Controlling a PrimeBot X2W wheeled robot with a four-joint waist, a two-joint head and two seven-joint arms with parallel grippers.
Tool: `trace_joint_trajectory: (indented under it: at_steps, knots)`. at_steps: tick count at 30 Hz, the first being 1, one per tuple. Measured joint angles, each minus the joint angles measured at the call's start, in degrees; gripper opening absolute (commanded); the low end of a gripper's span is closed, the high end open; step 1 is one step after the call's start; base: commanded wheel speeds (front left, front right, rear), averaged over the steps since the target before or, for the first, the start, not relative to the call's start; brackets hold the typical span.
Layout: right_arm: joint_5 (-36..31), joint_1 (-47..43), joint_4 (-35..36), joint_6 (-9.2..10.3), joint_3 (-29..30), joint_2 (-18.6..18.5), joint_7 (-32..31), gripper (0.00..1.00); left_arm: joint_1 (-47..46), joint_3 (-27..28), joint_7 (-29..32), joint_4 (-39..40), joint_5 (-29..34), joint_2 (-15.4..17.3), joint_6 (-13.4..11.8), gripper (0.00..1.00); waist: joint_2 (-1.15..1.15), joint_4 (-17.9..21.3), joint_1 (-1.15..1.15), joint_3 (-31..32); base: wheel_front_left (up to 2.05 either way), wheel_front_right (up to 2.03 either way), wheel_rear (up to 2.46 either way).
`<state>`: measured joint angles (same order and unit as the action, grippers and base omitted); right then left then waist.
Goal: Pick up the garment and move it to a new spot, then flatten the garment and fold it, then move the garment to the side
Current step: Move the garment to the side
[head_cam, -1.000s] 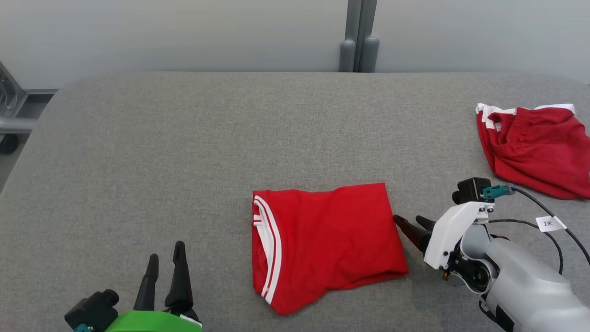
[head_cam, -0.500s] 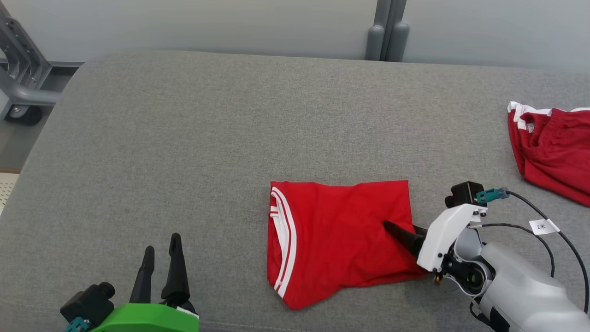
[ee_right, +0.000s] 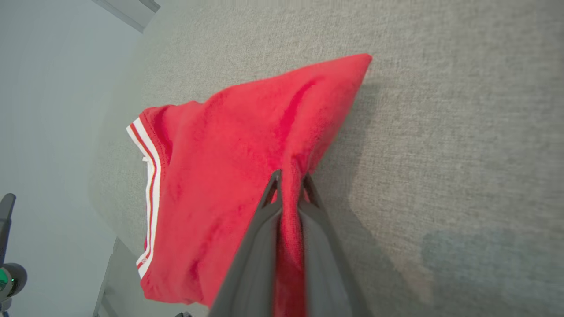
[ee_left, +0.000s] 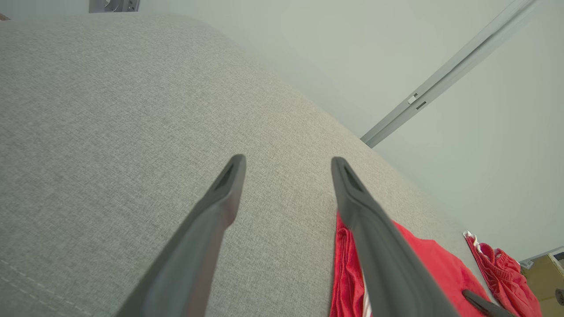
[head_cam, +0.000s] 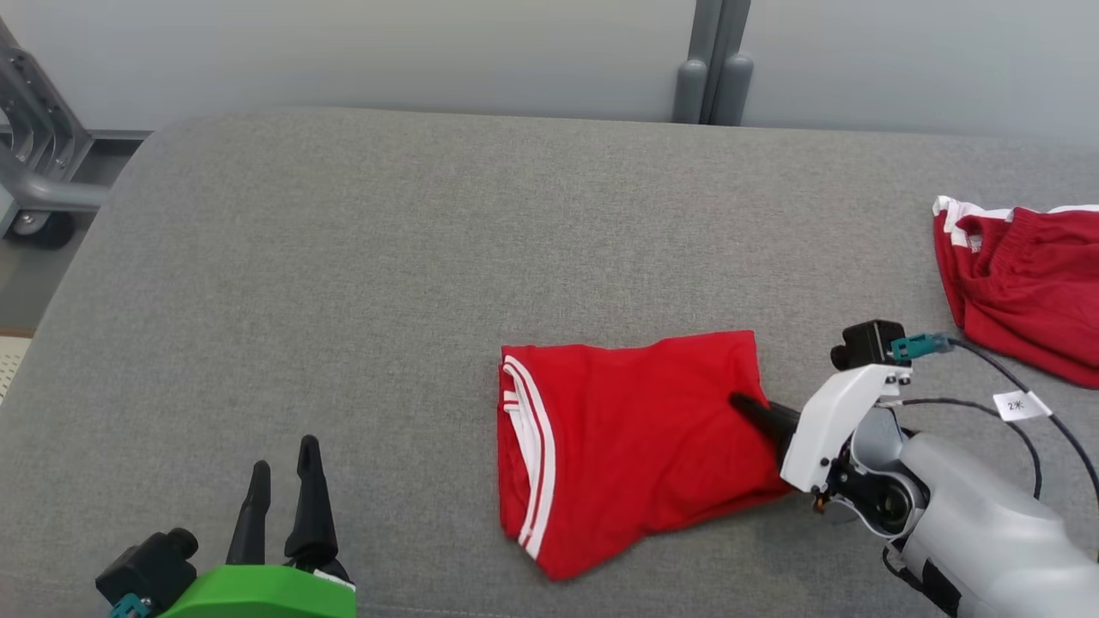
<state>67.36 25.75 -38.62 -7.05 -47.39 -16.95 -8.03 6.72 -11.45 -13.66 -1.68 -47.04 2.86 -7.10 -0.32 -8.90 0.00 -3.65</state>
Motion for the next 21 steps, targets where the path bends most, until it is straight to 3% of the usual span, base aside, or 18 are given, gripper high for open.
trace_joint_trajectory:
  at_steps: [12,21]
  knots:
    - [-4.04,6.75,1.31,-0.01,-1.15,-9.47,-0.37,0.0,0.74,0.45,-0.02,-0.91,-0.01,-0.01,0.0,1.0,0.0,4.01,0.0,2.64,0.0,0.0,0.0]
    - [-5.84,15.05,1.37,-0.01,1.31,-16.74,-1.69,0.0,1.49,-0.94,-0.02,0.64,-0.01,-0.02,0.0,1.0,0.0,7.01,0.0,3.38,0.0,0.0,0.0]
